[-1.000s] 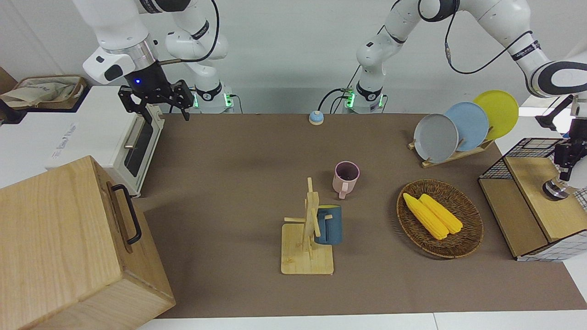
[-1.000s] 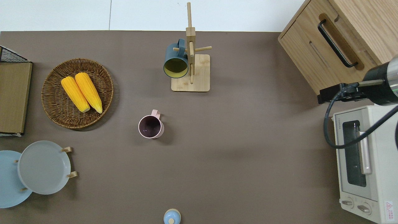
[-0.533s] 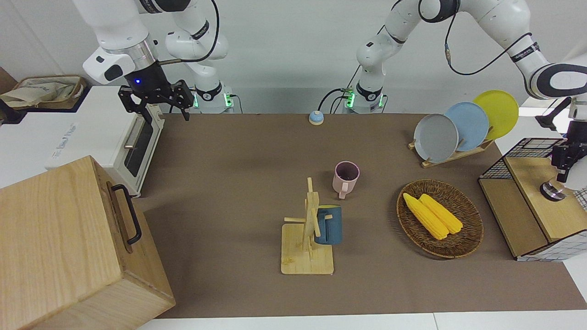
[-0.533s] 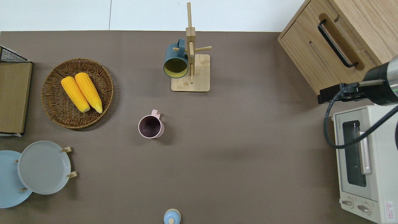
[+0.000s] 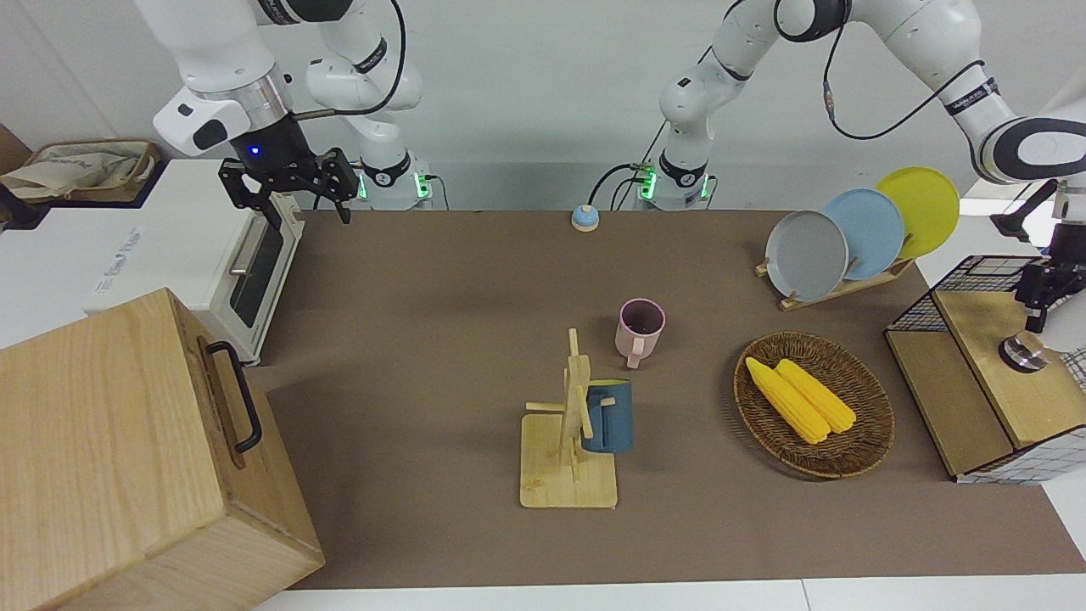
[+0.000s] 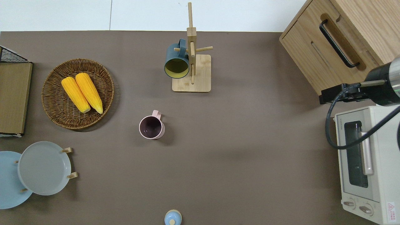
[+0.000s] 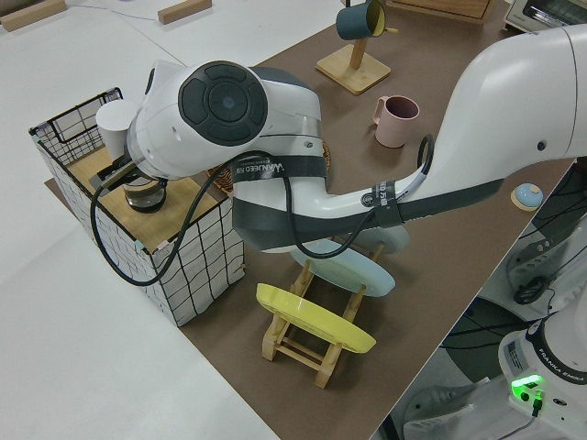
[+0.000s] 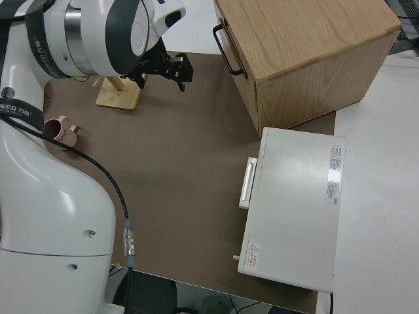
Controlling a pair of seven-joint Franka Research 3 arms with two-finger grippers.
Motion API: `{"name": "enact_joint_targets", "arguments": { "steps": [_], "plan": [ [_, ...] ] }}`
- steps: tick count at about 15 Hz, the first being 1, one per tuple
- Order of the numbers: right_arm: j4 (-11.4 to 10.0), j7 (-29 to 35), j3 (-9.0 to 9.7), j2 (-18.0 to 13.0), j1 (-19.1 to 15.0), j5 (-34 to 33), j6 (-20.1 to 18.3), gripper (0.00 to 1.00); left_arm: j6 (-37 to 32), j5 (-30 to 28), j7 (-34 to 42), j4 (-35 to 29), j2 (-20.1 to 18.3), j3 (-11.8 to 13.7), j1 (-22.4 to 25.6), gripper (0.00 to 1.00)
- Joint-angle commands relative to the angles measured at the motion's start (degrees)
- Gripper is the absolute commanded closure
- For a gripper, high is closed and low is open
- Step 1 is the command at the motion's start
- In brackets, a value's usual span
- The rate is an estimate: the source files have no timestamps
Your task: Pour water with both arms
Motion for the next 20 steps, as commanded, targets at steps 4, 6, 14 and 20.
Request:
{"name": "enact_joint_targets", "arguments": {
  "steps": [4,6,14,20],
  "plan": [
    [-1.46,-0.65,0.02,-1.24,-0.45,1.3,0.21,0.009,-0.8,14.38,-15.12,0.53,-1.89,-0.92,-0.31,0.0],
    [-1.46,-0.65,0.02,-1.24,-0.45,1.3,0.21,0.009,-3.69,15.63,-17.15,1.58,-2.42,-1.01,-0.4,0.0],
    [-1.46,-0.65,0.02,-1.24,-0.45,1.3,0.21,0.009,-13.37,20.46,-18.74,3.61,-4.71,-0.3,0.39,0.0],
    [-1.46,-0.65,0.02,-1.24,-0.45,1.3,0.21,0.009,-24.33,23.98,-21.97,3.69,-8.13,-0.04,0.56,0.0]
  ]
}}
